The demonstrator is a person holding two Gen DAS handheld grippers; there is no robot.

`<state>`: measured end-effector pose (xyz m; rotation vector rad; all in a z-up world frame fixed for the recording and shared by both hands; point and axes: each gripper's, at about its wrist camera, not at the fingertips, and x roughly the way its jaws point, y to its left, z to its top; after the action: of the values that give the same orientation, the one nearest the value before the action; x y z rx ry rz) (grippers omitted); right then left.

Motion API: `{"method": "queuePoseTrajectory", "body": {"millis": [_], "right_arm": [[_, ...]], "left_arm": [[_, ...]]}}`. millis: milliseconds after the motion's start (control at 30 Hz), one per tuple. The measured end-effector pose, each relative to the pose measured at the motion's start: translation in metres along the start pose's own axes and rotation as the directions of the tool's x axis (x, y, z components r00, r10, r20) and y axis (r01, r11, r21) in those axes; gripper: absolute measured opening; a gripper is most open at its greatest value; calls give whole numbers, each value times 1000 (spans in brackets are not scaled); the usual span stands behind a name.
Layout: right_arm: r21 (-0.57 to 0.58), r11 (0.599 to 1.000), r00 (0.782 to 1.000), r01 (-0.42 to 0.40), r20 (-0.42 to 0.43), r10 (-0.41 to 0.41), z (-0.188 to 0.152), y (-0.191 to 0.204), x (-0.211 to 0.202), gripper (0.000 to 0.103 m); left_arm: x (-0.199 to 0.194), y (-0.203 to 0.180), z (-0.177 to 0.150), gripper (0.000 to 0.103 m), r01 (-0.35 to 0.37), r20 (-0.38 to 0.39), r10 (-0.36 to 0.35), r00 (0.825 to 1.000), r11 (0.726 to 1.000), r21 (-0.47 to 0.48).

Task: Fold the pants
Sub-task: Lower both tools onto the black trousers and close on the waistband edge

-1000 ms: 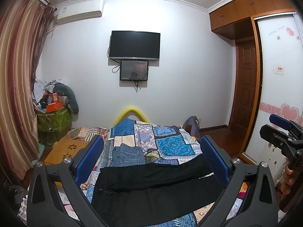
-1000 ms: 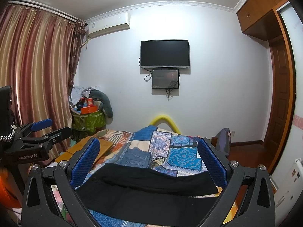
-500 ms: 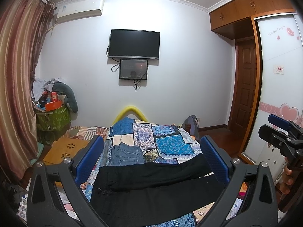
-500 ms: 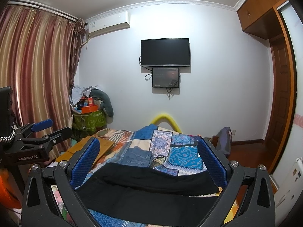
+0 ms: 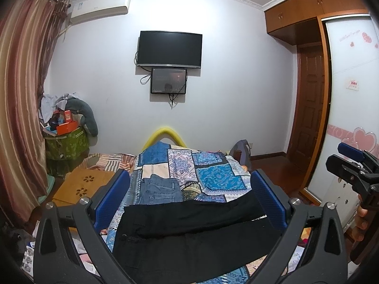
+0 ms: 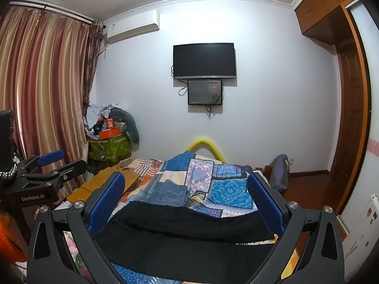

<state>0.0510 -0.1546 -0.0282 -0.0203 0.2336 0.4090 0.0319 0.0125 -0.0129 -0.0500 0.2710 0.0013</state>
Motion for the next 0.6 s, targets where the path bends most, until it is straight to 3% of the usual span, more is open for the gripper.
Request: {"method": "queuePoseTrajectory", "body": {"millis": [200,433,600], "right_arm": [[-5,1000,998,7,-56,-7,-12,-10,31,103],[-4,1000,988,19,-154,-20,-40,-34,90,103],[-18,1000,955,-2,-297,-3,-69,-55,151,103]], "left_arm": [[49,26,-7,103,-68,-65,68,996,998,3],[139,78,-28,103,-156,-191,155,969,988,12],[207,120,-51,103,-164,-290,161,944,986,13]]}}
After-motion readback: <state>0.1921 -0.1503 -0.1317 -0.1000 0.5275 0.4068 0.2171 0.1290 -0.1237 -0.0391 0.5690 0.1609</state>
